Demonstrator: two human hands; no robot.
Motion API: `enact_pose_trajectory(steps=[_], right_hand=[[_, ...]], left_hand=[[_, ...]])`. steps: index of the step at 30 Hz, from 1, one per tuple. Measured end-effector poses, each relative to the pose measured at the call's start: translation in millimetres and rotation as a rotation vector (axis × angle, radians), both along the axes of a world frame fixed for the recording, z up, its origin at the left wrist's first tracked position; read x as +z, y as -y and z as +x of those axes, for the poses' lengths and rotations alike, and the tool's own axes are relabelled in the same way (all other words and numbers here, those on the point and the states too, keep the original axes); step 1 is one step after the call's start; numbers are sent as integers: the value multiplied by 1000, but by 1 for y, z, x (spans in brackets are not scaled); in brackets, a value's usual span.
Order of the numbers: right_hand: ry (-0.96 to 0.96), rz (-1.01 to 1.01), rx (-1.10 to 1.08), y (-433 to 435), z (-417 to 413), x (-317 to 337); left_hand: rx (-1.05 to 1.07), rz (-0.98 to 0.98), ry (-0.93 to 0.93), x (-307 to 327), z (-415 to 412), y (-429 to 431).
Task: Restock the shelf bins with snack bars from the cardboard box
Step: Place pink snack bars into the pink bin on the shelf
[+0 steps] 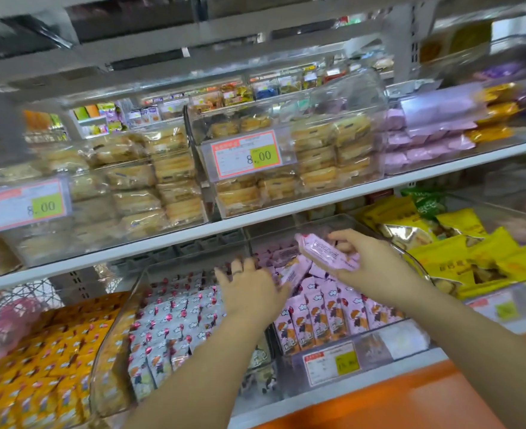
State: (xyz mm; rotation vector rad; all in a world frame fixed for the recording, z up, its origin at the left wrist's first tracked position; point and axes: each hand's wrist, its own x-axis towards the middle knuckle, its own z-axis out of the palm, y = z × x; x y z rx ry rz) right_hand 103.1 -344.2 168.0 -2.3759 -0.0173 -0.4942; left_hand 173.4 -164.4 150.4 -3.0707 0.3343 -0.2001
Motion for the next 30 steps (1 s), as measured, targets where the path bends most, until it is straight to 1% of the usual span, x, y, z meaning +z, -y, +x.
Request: enact_pose_trajectory(steps=[1,3,5,7,8,10,11,13,15,18,22,24,27,29,30], right_hand=[[5,-25,-6,2,-2,-1],[16,-74,-19,6,-3,-5],[11,-104,-11,8,-2,-8],[-5,-108,-3,9,-3,-9],[-10,-110,-8,8,-3,-10],[-8,-99,-22,8,-3,-9],[-3,-91,-28,7,-3,-8],[8,-92,-41,5,-3,-6],[12,-96,-38,2,-3,-5],[-13,-11,13,-2,-3,-4],[-54,178,63,-3,-3,-2],[-70,171,54,-3,-3,-4],[-105,86,-13,-6,-1,-12],[-117,17,-31,-8,2,-20],[-119,15,-27,-7,3,-22]], left_hand=[[20,-13,-20,-1,2,4],[33,-127,-12,0,3,9],[8,-259,91,1,-2,9],[-55,-434,188,3,-10,8],[-93,-563,192,3,-14,7],[-169,-829,126,4,-24,5],[-205,-926,86,5,-29,5],[-251,-1044,20,8,-38,4],[-274,-1104,-12,12,-44,2],[-281,-1106,-36,23,-49,-3],[-329,-964,-33,35,-54,-13],[-344,-923,-36,36,-54,-18],[-351,-859,-57,30,-49,-17],[-341,-767,-140,20,-44,-10],[-341,-700,-184,14,-42,-5]])
